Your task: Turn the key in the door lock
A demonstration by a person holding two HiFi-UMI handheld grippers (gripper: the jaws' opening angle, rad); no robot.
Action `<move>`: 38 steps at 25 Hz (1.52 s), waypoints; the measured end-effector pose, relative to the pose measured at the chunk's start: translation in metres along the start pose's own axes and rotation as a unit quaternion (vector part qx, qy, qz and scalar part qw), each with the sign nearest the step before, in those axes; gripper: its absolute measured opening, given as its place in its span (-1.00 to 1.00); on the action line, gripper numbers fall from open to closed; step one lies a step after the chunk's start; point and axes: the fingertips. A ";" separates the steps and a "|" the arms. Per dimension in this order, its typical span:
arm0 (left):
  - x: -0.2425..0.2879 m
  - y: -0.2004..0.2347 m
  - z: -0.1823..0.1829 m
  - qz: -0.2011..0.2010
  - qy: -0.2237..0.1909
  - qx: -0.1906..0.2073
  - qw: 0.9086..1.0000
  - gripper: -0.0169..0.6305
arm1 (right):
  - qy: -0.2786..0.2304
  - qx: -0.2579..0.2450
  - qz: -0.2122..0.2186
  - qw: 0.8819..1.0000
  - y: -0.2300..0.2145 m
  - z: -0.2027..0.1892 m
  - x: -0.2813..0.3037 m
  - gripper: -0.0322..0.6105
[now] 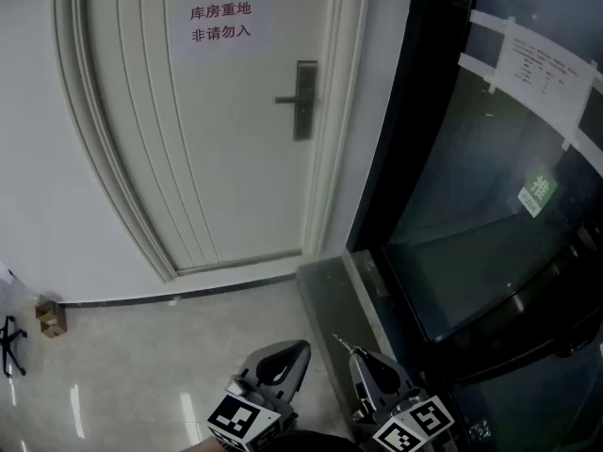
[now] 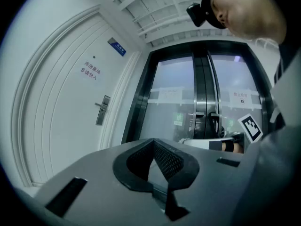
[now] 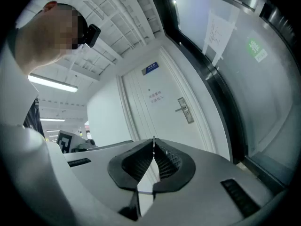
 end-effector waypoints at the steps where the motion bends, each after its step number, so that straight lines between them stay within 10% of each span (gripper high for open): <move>1: 0.004 0.010 0.001 -0.003 0.001 -0.002 1.000 -0.93 | -0.001 0.002 0.000 1.000 -0.001 0.000 0.011 -0.83; 15: 0.056 0.108 0.010 0.009 0.011 -0.014 1.000 -0.93 | 0.020 0.008 0.007 1.000 -0.034 0.003 0.123 -0.83; 38: 0.263 0.229 0.044 0.113 0.010 0.009 0.993 -0.93 | 0.038 -0.016 0.100 0.994 -0.222 0.089 0.309 -0.83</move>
Point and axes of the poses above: the fingertips, and each gripper's own axes: x forward along the fingers, y to its left, z out of its top, and after that the axes turned 3 degrees about x, right-handed
